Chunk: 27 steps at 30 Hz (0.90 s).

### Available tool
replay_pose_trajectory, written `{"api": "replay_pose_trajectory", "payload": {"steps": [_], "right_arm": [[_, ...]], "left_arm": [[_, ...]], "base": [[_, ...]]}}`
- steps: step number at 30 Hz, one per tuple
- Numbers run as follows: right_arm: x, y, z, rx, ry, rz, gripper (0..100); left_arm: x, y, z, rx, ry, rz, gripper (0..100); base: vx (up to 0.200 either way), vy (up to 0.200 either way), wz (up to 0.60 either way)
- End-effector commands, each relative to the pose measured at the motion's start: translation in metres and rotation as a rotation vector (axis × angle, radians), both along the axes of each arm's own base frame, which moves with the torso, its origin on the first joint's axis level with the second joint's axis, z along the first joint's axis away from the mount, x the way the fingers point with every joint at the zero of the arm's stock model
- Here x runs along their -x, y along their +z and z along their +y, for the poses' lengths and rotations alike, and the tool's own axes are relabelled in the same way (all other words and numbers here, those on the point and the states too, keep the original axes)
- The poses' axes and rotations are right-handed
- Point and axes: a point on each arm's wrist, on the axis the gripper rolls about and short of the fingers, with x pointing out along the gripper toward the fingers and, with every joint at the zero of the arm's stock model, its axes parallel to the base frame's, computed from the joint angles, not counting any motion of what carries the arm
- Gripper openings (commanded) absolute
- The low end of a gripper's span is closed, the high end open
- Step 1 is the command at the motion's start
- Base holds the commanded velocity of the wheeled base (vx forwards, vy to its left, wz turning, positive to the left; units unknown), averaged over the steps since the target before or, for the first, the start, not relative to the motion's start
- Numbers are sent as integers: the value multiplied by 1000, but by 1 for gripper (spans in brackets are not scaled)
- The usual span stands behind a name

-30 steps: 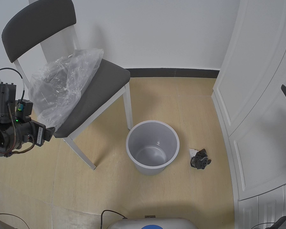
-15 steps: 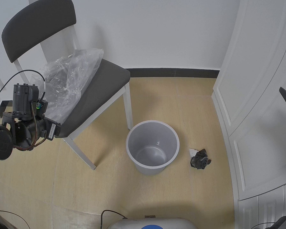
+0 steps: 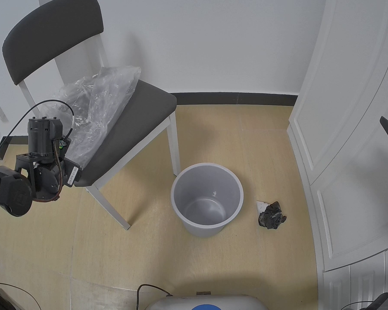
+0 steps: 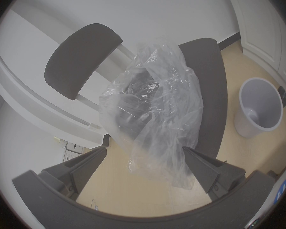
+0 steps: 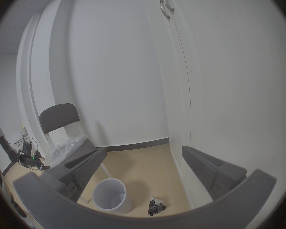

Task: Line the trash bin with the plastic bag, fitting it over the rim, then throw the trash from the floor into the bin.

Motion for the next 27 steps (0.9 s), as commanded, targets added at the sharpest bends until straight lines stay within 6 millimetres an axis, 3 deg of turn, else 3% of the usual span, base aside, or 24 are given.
{"api": "replay_pose_trajectory", "payload": {"steps": [1, 14, 20, 27], "right_arm": [[4, 2, 0, -1, 0, -18, 100], [4, 3, 0, -3, 7, -22, 100], [5, 4, 0, -15, 10, -25, 100], [4, 4, 0, -29, 13, -23, 100]], "left_arm": [[2, 4, 11, -3, 35, -12, 100], [-2, 62, 29, -15, 81, -173, 100], [1, 60, 30, -24, 79, -149, 100], [9, 38, 25, -25, 56, -83, 100]], "base": [[0, 0, 0], [0, 0, 0], [0, 0, 0], [0, 0, 0]]}}
